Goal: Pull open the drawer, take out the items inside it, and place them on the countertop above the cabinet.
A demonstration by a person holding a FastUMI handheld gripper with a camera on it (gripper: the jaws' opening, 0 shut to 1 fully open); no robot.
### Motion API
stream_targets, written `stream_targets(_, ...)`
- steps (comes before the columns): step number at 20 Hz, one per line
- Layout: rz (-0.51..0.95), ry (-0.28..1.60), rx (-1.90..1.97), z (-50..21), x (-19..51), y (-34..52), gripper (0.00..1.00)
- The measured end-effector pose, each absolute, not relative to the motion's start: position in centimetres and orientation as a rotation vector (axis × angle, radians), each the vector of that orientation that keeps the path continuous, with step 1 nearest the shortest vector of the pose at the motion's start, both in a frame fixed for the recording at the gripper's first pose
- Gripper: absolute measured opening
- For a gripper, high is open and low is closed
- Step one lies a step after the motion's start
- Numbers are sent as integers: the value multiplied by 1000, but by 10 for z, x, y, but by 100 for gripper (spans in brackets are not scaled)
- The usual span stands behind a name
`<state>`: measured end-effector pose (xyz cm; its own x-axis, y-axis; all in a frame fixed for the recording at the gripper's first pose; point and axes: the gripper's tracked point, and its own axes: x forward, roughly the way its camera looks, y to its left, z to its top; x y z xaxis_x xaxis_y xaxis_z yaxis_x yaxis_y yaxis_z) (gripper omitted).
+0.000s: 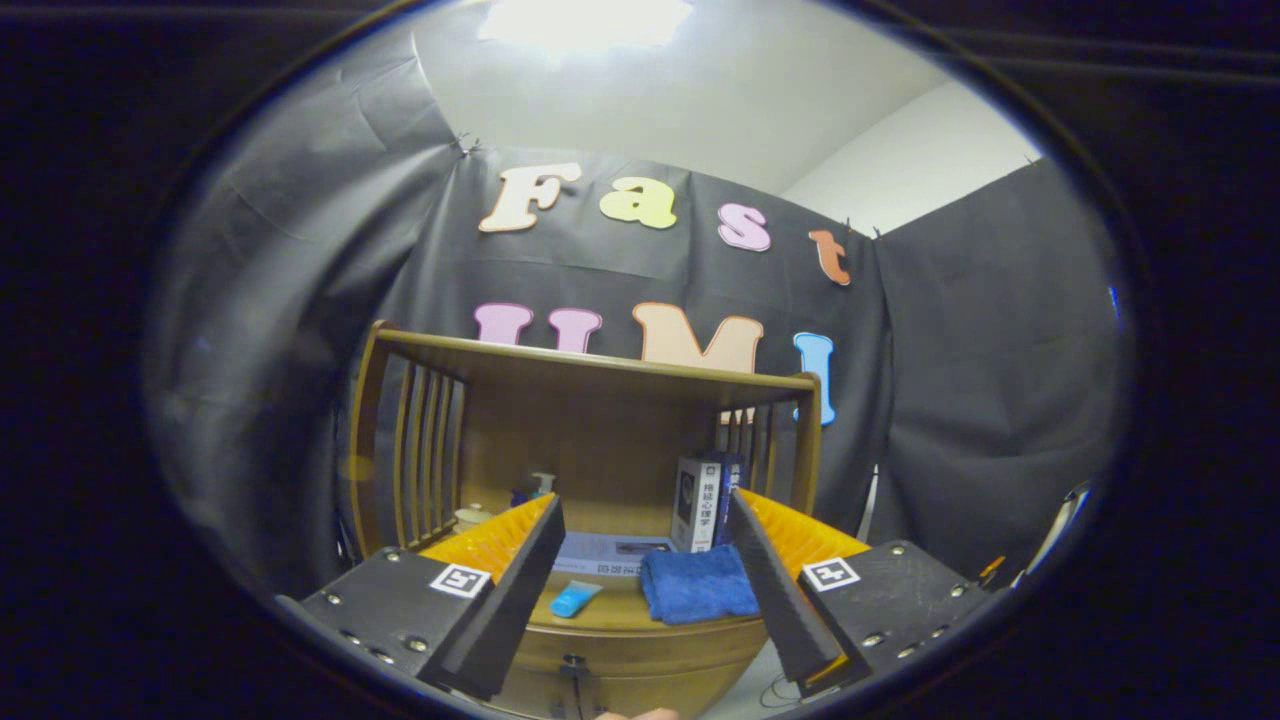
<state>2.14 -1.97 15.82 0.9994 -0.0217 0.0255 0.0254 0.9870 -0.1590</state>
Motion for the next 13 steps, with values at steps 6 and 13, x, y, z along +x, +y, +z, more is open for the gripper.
stream_targets(6,-51,-64,-177,157,-8,-43,98)
stream_targets(13,0,-81,-224,153,-43,-45,98)
